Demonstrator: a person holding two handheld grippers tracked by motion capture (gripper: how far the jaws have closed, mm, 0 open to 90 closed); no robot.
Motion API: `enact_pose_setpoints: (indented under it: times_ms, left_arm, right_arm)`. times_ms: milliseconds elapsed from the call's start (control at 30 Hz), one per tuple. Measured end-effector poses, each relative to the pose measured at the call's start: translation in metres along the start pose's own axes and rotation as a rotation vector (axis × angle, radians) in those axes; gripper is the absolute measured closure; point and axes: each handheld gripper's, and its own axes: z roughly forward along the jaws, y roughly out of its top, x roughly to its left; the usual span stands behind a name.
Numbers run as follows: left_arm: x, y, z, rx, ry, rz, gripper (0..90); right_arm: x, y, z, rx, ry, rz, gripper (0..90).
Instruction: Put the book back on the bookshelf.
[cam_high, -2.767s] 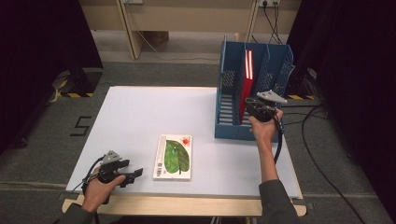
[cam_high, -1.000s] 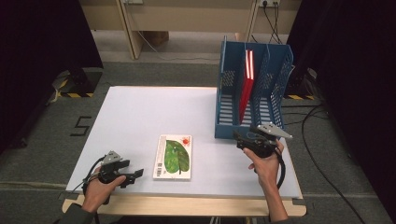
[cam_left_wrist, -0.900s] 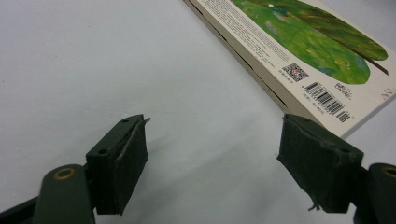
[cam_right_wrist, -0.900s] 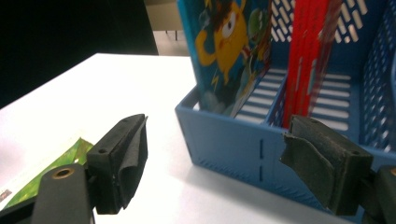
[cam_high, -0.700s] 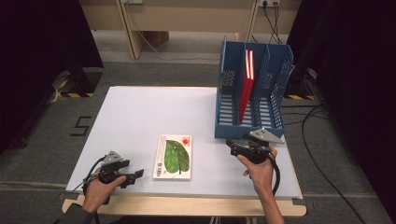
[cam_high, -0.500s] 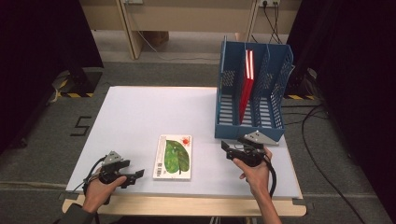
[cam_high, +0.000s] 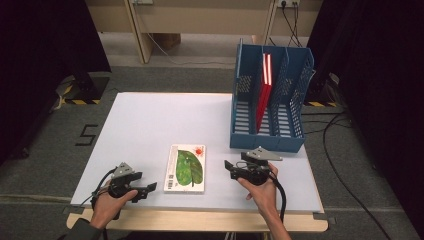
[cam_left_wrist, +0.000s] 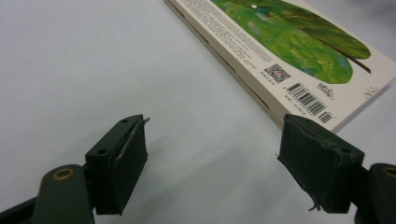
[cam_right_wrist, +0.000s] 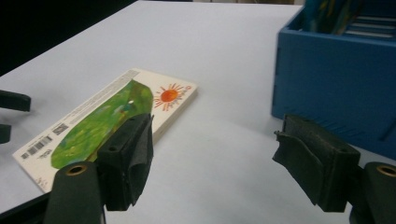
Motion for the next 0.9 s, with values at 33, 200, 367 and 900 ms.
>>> enact_pose_setpoints:
  times_ms: [33,200,367,900]
  left_arm:
    - [-0.001,0.000,0.000,-0.002,-0.003,-0.001,22.7]
    - [-0.008,0.002,0.002,-0.014,-0.029,0.016,24.0]
    - [-0.015,0.004,0.007,-0.022,-0.073,-0.002,25.8]
    - [-0.040,0.006,0.024,0.024,-0.174,0.033,35.4]
  right_arm:
    - [0.002,-0.001,0.002,0.003,0.010,0.004,27.0]
    - [0.009,-0.005,0.008,0.025,0.031,0.004,27.0]
    - [0.018,-0.007,0.016,0.042,0.065,0.013,27.0]
    - [0.043,-0.016,0.039,0.124,0.125,-0.001,27.2]
